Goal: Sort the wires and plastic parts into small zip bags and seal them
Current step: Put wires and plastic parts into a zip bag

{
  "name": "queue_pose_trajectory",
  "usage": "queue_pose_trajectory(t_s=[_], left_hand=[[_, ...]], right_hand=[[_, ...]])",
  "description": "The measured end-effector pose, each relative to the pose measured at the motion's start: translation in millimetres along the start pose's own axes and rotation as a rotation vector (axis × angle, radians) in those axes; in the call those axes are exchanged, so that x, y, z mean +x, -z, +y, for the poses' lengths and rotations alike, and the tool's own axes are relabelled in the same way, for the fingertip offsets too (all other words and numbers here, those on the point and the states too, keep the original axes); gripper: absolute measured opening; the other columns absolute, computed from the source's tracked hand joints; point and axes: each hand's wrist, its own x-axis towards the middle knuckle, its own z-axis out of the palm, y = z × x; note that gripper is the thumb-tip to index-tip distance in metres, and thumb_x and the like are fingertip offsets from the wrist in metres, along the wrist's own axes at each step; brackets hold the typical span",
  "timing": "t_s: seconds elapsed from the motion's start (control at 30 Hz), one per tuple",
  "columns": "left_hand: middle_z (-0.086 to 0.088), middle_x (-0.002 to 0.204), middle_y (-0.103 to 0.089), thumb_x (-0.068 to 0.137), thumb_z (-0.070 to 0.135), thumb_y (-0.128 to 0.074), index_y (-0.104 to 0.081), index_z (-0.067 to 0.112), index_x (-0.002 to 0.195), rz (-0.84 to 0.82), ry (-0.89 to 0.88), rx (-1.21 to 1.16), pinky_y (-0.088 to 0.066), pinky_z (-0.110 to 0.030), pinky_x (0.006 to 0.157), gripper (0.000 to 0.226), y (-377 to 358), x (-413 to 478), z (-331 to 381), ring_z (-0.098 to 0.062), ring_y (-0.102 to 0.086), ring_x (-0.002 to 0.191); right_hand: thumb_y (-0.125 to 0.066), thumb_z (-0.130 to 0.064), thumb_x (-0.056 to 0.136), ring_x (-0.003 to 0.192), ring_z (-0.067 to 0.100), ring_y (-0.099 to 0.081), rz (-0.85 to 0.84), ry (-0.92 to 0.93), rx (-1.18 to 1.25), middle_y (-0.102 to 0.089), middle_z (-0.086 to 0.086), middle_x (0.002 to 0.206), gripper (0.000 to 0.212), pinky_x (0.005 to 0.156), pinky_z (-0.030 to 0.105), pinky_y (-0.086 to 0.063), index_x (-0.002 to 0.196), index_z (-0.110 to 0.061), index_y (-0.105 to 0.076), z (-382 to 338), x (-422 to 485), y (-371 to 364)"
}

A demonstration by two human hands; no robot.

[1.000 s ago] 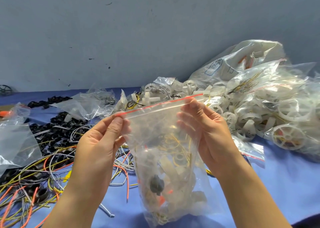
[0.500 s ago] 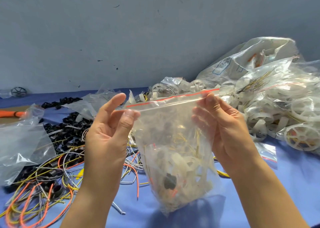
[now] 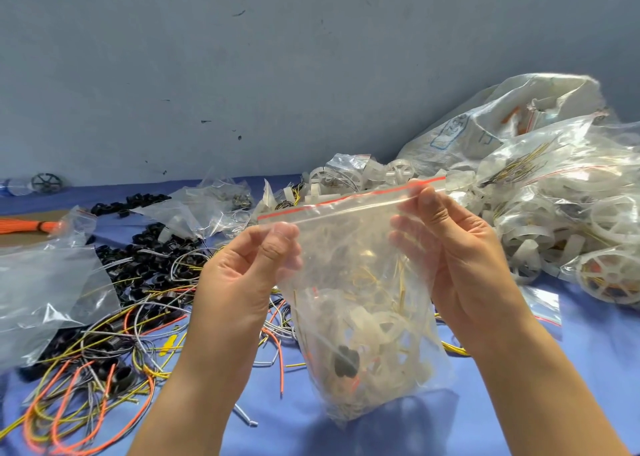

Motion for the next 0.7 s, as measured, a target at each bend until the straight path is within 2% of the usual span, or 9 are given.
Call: queue_pose_trajectory(t_s=[0.1, 0.17, 0.23, 0.3, 0.33, 0.4, 0.5, 0.6, 0.7], left_hand=[[0.006, 0.075, -0.063, 0.082, 0.038, -0.069, -0.07, 0.025, 0.078, -0.007, -0.017, -0.004, -0.044, -0.037, 0.088, 0.013, -1, -1, 1, -0.01, -0.057, 0.075], [0.005, 0.075, -0.062, 0.081, 0.037, -0.07, -0.067, 0.026, 0.078, -0.008, -0.034, -0.001, -0.045, -0.039, 0.089, 0.013, -2, -2, 2, -0.011, -0.057, 0.075], [0.004, 0.075, -0.063, 0.077, 0.042, -0.07, -0.066, 0.025, 0.079, -0.006, -0.071, 0.025, -0.047, -0.035, 0.087, 0.017, -4, -2, 3, -0.011, -0.058, 0.075], [0.005, 0.076, -0.064, 0.077, 0.044, -0.067, -0.065, 0.022, 0.081, -0.02, -0.133, 0.081, -0.049, -0.021, 0.078, 0.022, -6, -3, 4, -0.009, -0.058, 0.074], [0.005, 0.077, -0.064, 0.079, 0.043, -0.065, -0.064, 0.02, 0.082, -0.032, -0.165, 0.108, -0.048, -0.015, 0.073, 0.022, -8, -4, 5, -0.008, -0.058, 0.074], [0.005, 0.08, -0.065, 0.082, 0.039, -0.064, -0.063, 0.016, 0.083, -0.06, -0.22, 0.147, -0.047, -0.013, 0.069, 0.023, -10, -6, 7, -0.008, -0.058, 0.075], [0.009, 0.077, -0.065, 0.086, 0.033, -0.062, -0.063, 0.015, 0.083, -0.093, -0.29, 0.201, -0.044, -0.012, 0.068, 0.018, -11, -10, 9, -0.005, -0.058, 0.074], [0.008, 0.076, -0.065, 0.089, 0.033, -0.061, -0.065, 0.017, 0.085, -0.091, -0.307, 0.226, -0.044, -0.012, 0.066, 0.017, -11, -10, 9, -0.005, -0.058, 0.073], [0.009, 0.078, -0.069, 0.093, 0.031, -0.062, -0.069, 0.021, 0.09, -0.082, -0.308, 0.246, -0.045, -0.01, 0.066, 0.012, -11, -9, 8, -0.005, -0.062, 0.074]], right_hand=[[-0.062, -0.028, 0.085, 0.075, 0.012, -0.066, -0.007, 0.005, -0.019, -0.07, -0.004, 0.085, 0.017, 0.077, 0.025, -0.055, 0.09, -0.023, -0.077, -1, -1, 0], [-0.064, -0.032, 0.084, 0.083, 0.013, -0.065, 0.017, 0.034, -0.125, -0.068, -0.004, 0.089, 0.023, 0.084, 0.029, -0.052, 0.104, -0.026, -0.073, -1, -1, -2], [-0.066, -0.043, 0.084, 0.099, 0.009, -0.061, 0.085, 0.145, -0.429, -0.064, -0.006, 0.102, 0.045, 0.097, 0.031, -0.047, 0.127, -0.031, -0.058, -4, -2, -7], [-0.062, -0.053, 0.088, 0.121, 0.006, -0.05, 0.138, 0.426, -0.903, -0.054, -0.005, 0.127, 0.059, 0.109, 0.031, -0.038, 0.14, -0.031, -0.044, -11, -4, -14], [-0.058, -0.054, 0.09, 0.128, 0.009, -0.044, 0.095, 0.593, -1.135, -0.049, -0.005, 0.134, 0.058, 0.112, 0.034, -0.034, 0.141, -0.031, -0.043, -16, -5, -19], [-0.052, -0.055, 0.093, 0.132, 0.016, -0.041, -0.099, 0.751, -1.366, -0.054, -0.008, 0.132, 0.044, 0.113, 0.049, -0.03, 0.131, -0.032, -0.056, -25, -6, -31], [-0.054, -0.05, 0.092, 0.123, 0.018, -0.05, -0.29, 0.684, -1.416, -0.065, -0.012, 0.111, 0.03, 0.109, 0.056, -0.03, 0.11, -0.032, -0.07, -29, -7, -42], [-0.057, -0.041, 0.091, 0.104, 0.021, -0.056, -0.346, 0.639, -1.412, -0.068, -0.01, 0.095, 0.021, 0.101, 0.047, -0.039, 0.099, -0.029, -0.073, -30, -7, -42], [-0.059, -0.036, 0.091, 0.096, 0.021, -0.054, -0.325, 0.597, -1.369, -0.067, -0.013, 0.092, 0.016, 0.089, 0.033, -0.042, 0.095, -0.03, -0.073, -30, -7, -42]])
